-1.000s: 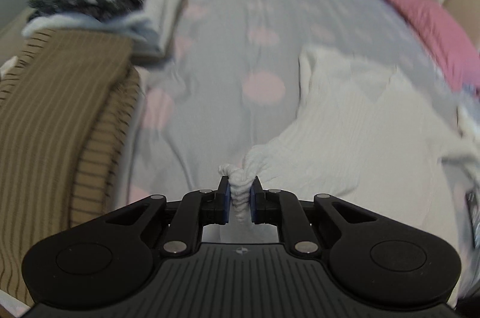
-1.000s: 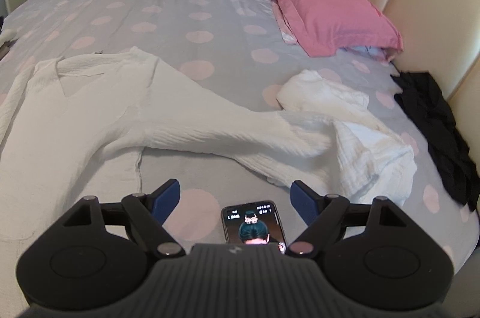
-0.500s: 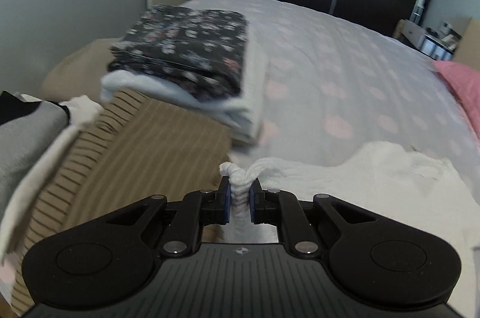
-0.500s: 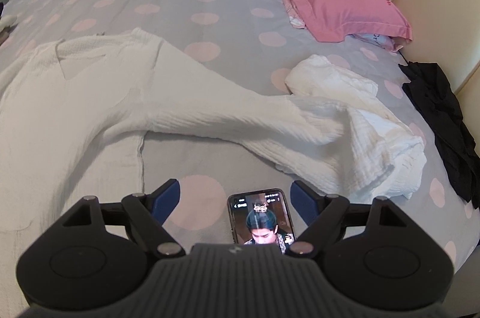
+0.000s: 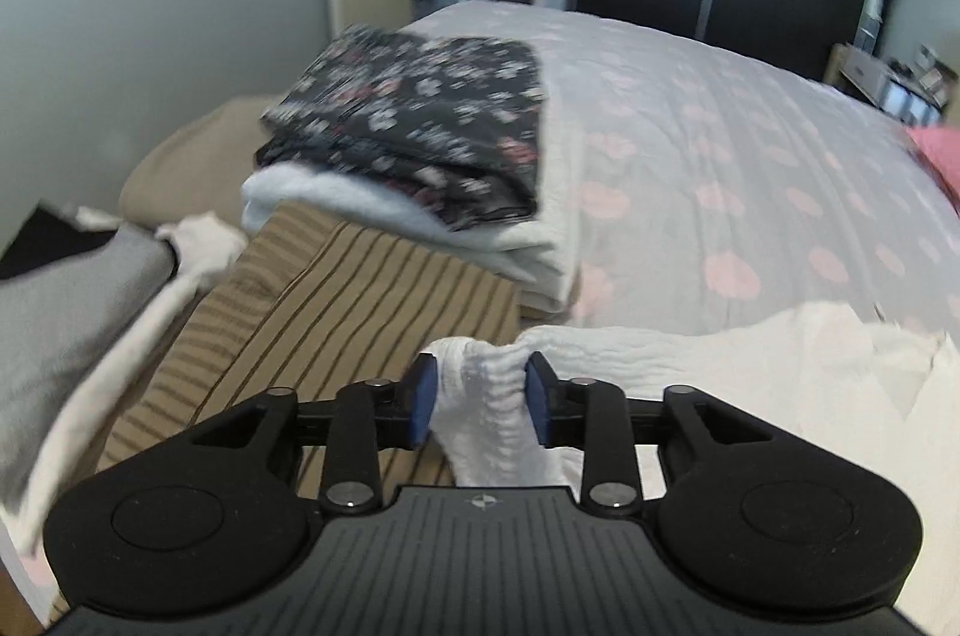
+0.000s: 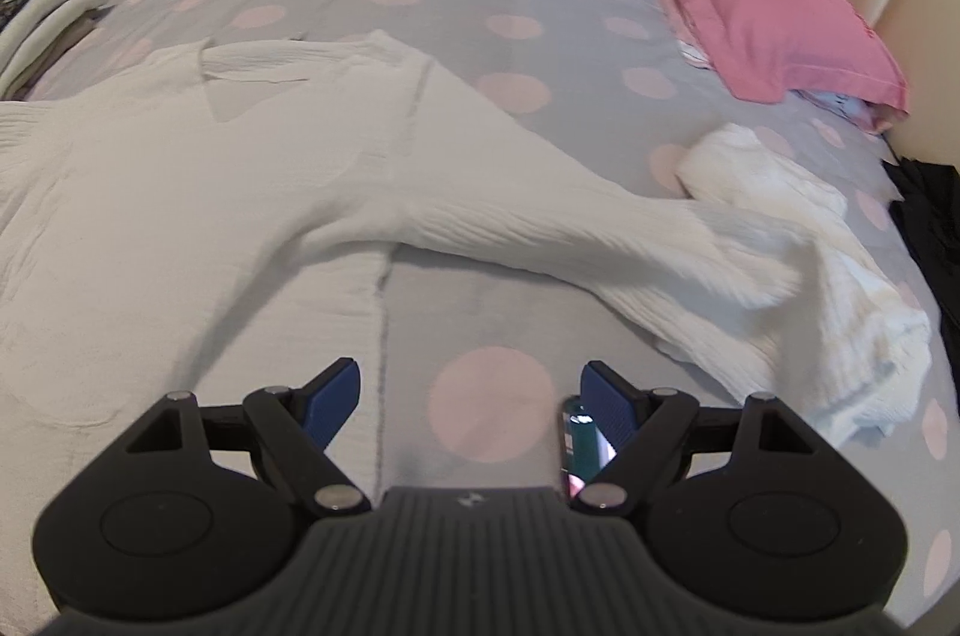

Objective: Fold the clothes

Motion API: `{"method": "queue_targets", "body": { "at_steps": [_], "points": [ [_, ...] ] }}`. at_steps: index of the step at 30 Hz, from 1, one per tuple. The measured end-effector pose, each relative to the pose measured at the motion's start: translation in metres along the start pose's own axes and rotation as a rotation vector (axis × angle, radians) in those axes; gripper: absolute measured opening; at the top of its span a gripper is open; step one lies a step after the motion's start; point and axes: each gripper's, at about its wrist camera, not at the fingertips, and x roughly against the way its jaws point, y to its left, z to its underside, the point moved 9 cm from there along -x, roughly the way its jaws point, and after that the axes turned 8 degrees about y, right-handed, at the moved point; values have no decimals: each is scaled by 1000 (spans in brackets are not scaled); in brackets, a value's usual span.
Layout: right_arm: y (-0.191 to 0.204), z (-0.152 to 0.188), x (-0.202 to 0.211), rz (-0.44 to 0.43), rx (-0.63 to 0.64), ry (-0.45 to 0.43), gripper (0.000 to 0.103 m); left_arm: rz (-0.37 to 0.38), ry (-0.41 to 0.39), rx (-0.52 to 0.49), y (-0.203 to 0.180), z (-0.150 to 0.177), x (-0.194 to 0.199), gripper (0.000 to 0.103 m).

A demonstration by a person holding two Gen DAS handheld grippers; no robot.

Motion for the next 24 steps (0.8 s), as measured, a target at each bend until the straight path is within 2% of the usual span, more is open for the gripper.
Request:
{"method": "queue_targets", "body": {
  "at_steps": [5, 8, 11, 19, 24],
  "points": [
    [-1, -12, -11, -21, 48, 10, 83, 74, 18, -102, -37, 0, -5, 38],
    [-10, -32, -17, -40, 44, -1, 83, 113, 31, -220, -67, -2, -17, 39],
    [-21, -54, -28, -54, 31, -9, 83, 158, 59, -290, -98, -4, -36, 39],
    [-58, -129, -61, -32, 18, -15, 83, 193, 91, -387, -168, -26, -90, 45],
    [-67, -159, -93, -33, 41, -4, 83, 243, 109, -419, -203, -29, -130, 45]
  ]
}}
